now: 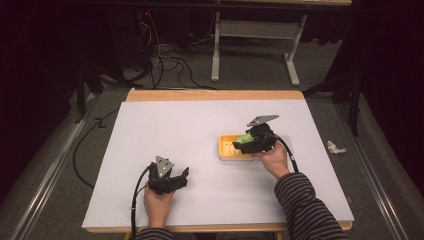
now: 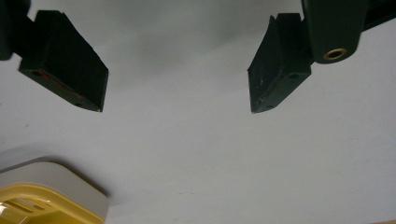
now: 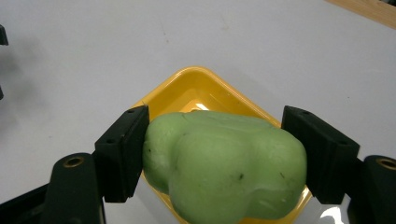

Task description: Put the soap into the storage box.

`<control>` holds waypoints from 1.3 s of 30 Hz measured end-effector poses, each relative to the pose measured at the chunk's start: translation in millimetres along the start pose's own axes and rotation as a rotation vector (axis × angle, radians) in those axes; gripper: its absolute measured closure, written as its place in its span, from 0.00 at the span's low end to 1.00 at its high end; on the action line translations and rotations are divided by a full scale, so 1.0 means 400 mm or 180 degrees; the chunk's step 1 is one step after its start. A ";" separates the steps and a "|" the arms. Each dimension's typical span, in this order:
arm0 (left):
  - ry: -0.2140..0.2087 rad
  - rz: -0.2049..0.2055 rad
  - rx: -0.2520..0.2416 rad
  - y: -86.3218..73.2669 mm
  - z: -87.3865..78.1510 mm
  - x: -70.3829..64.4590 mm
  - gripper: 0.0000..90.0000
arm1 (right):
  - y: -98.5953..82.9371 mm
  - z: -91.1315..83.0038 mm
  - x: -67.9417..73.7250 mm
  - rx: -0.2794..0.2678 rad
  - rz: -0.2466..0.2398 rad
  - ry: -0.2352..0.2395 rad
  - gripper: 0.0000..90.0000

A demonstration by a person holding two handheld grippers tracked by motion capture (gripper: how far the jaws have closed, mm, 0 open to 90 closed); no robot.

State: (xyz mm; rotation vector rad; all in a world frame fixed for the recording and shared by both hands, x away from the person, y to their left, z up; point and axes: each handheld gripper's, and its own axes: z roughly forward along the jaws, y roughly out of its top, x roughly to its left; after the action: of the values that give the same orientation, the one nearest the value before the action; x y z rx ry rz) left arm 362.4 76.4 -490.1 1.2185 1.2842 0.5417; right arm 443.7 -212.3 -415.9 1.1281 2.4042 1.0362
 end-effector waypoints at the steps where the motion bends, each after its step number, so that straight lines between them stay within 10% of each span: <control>1: 0.0000 0.0001 0.0001 0.000 0.000 0.000 0.23 | 0.003 0.009 -0.001 0.0011 -0.0009 -0.0010 0.30; 39: 0.0043 -0.0021 0.0041 0.000 0.006 0.002 0.24 | -0.015 0.087 -0.006 0.0333 -0.0119 -0.0275 0.31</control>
State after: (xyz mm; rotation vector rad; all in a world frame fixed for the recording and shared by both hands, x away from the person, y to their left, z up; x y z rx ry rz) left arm 364.7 76.1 -490.7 1.2230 1.3045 0.5385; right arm 460.0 -199.9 -444.6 1.1332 2.4257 0.8409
